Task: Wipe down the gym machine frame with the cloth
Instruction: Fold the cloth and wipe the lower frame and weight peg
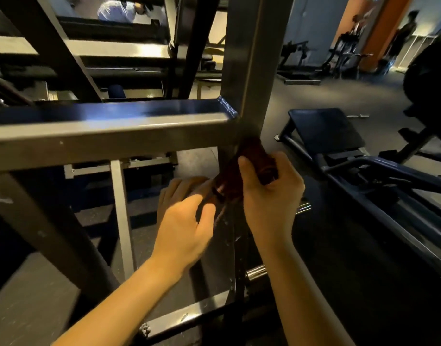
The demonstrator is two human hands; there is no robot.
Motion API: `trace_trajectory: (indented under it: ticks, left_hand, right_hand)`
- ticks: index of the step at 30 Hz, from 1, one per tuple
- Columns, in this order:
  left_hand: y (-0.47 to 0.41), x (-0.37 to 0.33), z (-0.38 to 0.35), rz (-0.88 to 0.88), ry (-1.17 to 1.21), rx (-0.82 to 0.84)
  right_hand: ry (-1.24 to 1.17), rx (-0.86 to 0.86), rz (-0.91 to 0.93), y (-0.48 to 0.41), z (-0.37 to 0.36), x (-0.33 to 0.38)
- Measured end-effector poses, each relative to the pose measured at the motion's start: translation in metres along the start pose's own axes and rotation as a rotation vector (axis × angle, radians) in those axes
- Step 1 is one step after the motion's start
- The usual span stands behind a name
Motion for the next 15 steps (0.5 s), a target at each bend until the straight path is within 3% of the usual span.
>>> trace_trajectory:
  ticks: [2,5,9,15]
  left_hand:
    - [0.006,0.009,-0.011,-0.043,-0.027,-0.007]
    - [0.018,0.025,-0.034,-0.147,-0.122,-0.051]
    - [0.039,0.056,-0.073,-0.180,-0.130,-0.014]
    - [0.049,0.078,-0.102,-0.293,-0.185,-0.115]
  right_hand:
    - [-0.021,-0.005,0.048,0.005,0.000,-0.013]
    - [0.047,-0.021,0.055,0.037,0.003,-0.085]
    - [-0.015,0.066,-0.311,0.079,-0.003,-0.192]
    - [-0.015,-0.110,0.283,0.040,0.011,-0.090]
Point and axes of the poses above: each hand's wrist, its own y-axis away from the middle knuckle, its own z-axis out of the back of the hand, x = y × z, the point moved 9 cm from there along -y, towards the middle knuckle, and after that the axes turned 6 degrees about -z, right-handed, at the moved point
